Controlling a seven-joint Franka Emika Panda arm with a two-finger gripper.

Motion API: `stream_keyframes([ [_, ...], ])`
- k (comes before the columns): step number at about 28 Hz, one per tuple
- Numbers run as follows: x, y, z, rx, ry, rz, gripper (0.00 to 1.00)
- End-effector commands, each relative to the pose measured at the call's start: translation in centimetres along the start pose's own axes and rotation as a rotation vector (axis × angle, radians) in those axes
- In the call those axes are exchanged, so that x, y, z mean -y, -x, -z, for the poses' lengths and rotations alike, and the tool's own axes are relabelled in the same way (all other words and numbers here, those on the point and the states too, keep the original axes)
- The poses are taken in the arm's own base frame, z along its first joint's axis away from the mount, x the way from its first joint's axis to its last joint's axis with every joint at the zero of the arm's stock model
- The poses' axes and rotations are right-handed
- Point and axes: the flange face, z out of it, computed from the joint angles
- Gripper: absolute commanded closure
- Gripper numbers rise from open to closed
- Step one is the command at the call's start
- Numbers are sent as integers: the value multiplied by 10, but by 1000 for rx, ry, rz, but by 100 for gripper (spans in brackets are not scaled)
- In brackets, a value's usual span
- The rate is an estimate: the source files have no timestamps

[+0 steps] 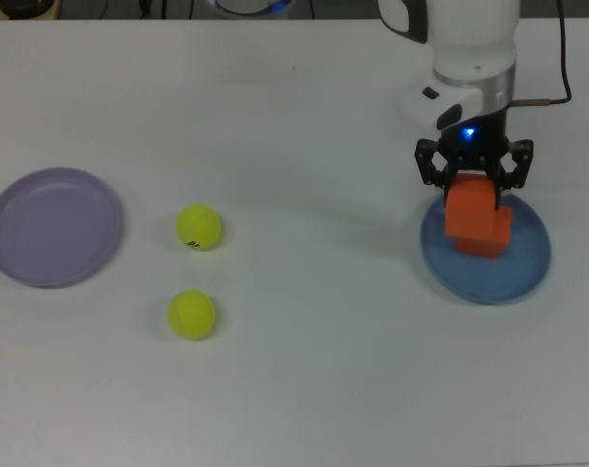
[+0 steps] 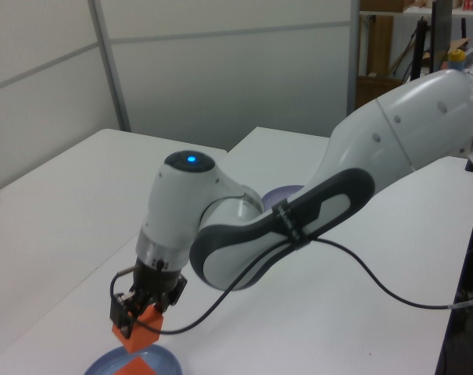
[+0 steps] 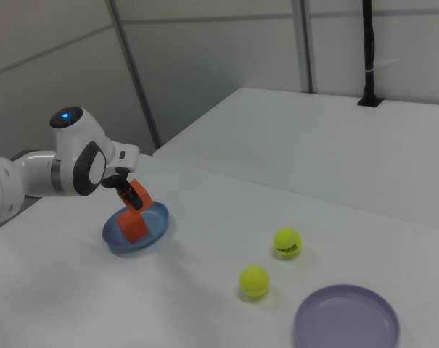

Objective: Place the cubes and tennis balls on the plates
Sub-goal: 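Carry the second cube to the blue plate, stack it, release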

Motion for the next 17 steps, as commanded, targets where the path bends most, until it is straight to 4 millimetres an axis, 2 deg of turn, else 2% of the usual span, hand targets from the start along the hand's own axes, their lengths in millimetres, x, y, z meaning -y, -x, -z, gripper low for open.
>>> stream_keyframes([
  [1,20,7,-3,-7,-11,8,100],
  [8,27,18,-7,7,-12,21,100],
  [16,25,19,-13,15,-5,23,100],
  [17,24,21,-20,23,1,23,100],
])
